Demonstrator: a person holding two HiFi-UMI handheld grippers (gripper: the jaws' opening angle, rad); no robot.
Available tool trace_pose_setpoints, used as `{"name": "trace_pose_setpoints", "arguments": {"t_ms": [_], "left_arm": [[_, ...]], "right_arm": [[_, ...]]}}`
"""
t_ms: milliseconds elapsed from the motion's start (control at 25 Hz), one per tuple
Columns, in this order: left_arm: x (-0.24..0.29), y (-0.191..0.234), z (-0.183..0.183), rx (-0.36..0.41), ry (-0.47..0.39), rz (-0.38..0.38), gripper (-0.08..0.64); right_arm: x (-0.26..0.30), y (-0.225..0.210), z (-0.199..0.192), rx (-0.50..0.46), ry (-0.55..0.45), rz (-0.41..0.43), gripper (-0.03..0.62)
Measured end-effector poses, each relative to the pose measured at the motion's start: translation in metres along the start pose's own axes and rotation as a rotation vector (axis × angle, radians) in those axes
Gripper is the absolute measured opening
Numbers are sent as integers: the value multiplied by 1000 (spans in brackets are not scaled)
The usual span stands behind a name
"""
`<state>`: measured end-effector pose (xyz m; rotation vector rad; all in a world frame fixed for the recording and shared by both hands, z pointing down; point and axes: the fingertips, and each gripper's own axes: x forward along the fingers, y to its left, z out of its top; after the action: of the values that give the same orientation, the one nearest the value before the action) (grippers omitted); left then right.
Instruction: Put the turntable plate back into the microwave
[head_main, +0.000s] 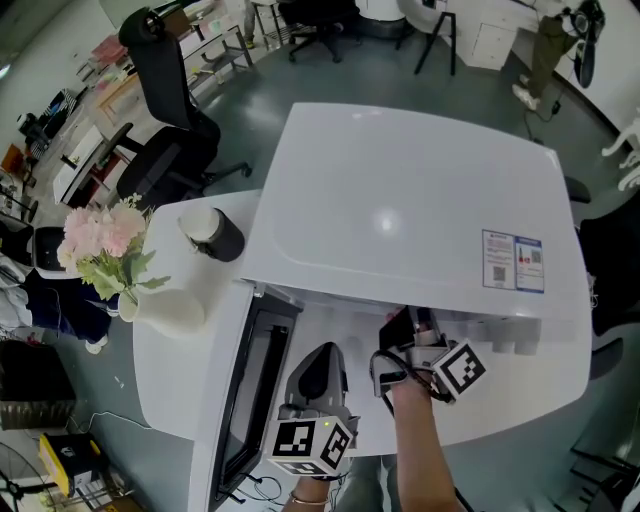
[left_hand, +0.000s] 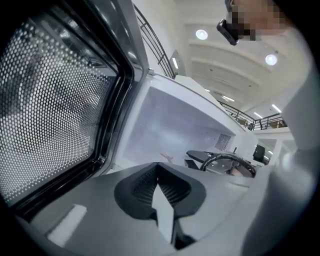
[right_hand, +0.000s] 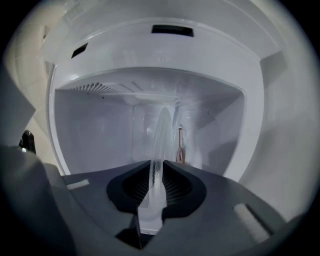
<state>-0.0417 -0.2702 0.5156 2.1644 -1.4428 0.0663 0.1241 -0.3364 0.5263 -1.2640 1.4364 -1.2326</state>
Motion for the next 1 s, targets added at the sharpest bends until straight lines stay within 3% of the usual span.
{"name": "trace_pose_setpoints", "arguments": {"t_ms": [160,320,600,1000], "left_arm": [[0,2,1,-4,-1,4,0],[0,2,0,-12,1,7,0],[0,-3,1,-21,-3,-1,0],[-4,-8,3,-28,-9,-8,0]], "right_arm": [[1,-2,-3,-56,16,-83,61],[-5,-11,0,-114,25,-231,61],[4,-9,1,-174,84,-269,64],[7,-18,-6,-324,190,-414,97]]}}
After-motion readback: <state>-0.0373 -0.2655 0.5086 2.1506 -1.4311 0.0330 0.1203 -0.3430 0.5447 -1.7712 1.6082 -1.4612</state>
